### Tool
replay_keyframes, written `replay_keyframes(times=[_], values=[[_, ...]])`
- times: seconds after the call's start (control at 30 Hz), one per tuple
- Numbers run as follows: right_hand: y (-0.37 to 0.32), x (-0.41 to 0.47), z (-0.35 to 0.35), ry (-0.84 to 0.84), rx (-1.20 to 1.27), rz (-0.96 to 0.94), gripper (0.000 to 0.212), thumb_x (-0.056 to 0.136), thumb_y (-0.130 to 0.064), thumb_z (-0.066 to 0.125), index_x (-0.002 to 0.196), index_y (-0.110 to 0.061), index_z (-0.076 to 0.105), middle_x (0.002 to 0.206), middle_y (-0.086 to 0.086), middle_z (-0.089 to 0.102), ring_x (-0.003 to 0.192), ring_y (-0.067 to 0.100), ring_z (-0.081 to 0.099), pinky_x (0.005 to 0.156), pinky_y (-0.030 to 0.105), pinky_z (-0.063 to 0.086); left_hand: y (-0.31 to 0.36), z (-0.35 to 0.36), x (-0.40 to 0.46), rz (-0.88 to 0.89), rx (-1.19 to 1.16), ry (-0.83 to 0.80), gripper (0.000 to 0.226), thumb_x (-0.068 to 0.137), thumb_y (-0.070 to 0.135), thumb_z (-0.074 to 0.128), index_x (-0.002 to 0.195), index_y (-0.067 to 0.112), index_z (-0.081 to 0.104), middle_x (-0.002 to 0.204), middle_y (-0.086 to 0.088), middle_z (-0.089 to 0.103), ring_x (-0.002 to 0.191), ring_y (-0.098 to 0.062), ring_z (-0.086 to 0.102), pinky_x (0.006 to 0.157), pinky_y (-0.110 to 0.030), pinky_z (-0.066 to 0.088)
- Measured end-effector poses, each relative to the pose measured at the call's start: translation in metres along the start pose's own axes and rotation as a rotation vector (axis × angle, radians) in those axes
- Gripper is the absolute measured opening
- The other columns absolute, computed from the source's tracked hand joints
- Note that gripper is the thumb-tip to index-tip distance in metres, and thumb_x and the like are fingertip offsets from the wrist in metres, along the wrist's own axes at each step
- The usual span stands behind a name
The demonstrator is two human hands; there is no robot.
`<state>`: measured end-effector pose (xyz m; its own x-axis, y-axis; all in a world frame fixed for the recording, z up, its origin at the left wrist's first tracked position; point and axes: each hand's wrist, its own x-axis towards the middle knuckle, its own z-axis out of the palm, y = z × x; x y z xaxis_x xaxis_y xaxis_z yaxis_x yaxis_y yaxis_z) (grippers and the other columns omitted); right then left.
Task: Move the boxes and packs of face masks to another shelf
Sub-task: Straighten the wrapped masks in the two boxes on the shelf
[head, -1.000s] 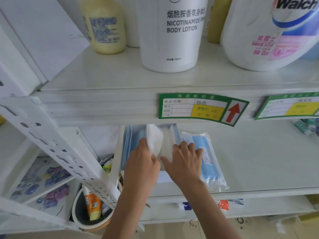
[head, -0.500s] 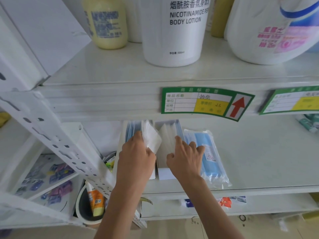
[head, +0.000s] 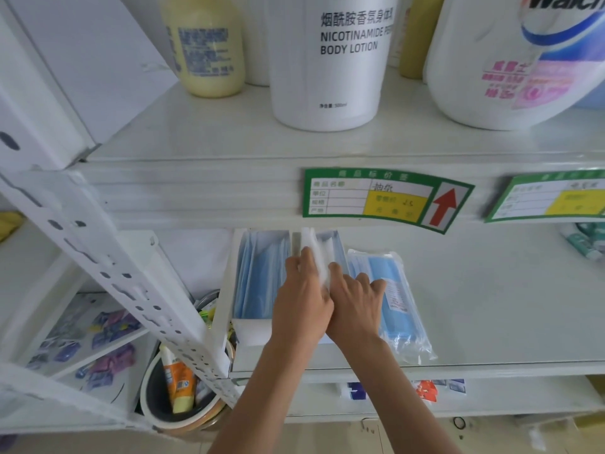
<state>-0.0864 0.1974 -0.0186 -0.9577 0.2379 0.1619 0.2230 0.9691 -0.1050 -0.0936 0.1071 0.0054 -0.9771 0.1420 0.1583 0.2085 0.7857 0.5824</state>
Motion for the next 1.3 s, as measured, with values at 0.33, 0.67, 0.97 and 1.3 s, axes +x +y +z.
replay_keyframes(times=[0.33,0.67,0.97,1.3], values=[[0.011,-0.002,0.003,0.048,0.143,-0.061,0.034,0.070,-0.028,0.045,0.102,-0.024,0.054,0.056,-0.009,0.046,0.070,0.023,0.044,0.068,0.038,0.021,-0.014,-0.014,0.007,0.140,0.068,-0.213,0.066,0.095,0.032,0.053,0.149,0.031,0.016,0.121,-0.006,0.063,0.098,-0.027,0.066,0.080,-0.041,0.058],[0.005,-0.004,-0.002,0.106,0.266,-0.159,0.046,0.082,-0.028,0.061,0.127,-0.024,0.053,0.082,-0.006,0.071,0.085,0.020,0.061,0.081,0.035,0.034,-0.022,0.011,-0.002,0.052,-0.321,0.027,0.067,0.101,0.010,0.047,0.156,0.038,0.020,0.114,-0.016,0.067,0.086,-0.009,0.065,0.071,-0.017,0.047],[0.007,-0.009,-0.005,0.123,0.402,-0.242,0.046,0.080,-0.011,0.060,0.125,-0.020,0.057,0.070,-0.007,0.066,0.072,0.017,0.065,0.080,0.033,0.042,-0.039,0.000,-0.005,0.325,-0.300,-0.090,0.077,0.099,0.024,0.052,0.157,0.051,0.008,0.167,0.023,0.008,0.141,0.019,0.019,0.104,-0.006,0.029],[0.004,-0.013,-0.011,0.110,0.657,-0.249,0.042,0.086,-0.017,0.057,0.128,-0.022,0.056,0.102,-0.008,0.068,0.083,0.010,0.063,0.076,0.030,0.051,-0.045,-0.003,-0.009,0.249,-0.211,-0.126,0.051,0.109,0.029,0.033,0.159,0.031,0.024,0.166,0.013,0.023,0.152,-0.003,0.019,0.124,-0.028,0.025]])
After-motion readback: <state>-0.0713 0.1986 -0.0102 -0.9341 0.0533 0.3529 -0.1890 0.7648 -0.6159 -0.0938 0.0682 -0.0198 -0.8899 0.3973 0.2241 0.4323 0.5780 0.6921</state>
